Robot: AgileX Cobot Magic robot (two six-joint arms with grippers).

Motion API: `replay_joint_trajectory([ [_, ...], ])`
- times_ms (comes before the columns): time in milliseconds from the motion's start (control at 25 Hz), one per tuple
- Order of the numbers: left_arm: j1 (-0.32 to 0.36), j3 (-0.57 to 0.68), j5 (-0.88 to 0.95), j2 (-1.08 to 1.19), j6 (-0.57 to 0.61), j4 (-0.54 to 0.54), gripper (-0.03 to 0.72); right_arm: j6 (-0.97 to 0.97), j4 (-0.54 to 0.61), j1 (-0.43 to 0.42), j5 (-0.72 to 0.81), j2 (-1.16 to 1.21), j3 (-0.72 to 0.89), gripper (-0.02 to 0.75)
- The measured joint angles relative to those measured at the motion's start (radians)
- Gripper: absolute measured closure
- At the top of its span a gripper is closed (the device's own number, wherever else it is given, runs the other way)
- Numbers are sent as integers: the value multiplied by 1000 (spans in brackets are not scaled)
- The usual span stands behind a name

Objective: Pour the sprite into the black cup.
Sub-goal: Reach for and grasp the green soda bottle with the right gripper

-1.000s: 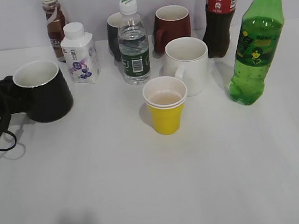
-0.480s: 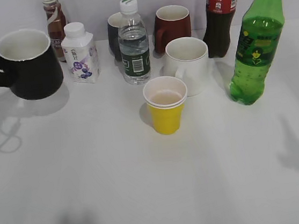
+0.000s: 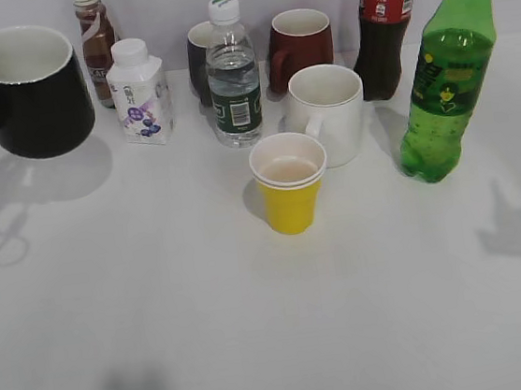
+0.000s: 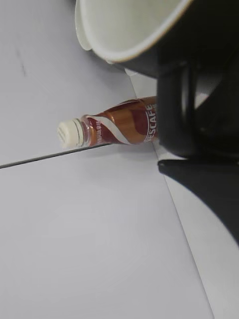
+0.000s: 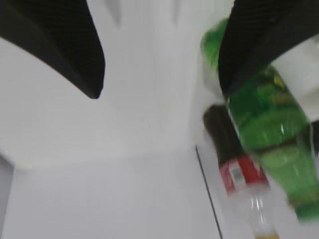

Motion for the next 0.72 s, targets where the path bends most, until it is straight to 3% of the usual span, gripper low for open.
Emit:
replay_joint_trajectory([
  [240, 0, 0, 3, -6, 0, 2, 645, 61, -296, 55, -276, 231, 29, 182],
  [440, 0, 0, 3, -6, 0, 5, 646, 84, -341, 72, -454, 485, -17, 84],
  [720, -20, 0, 22, -29, 0, 14, 647, 155, -429, 74, -563, 810, -204, 69],
])
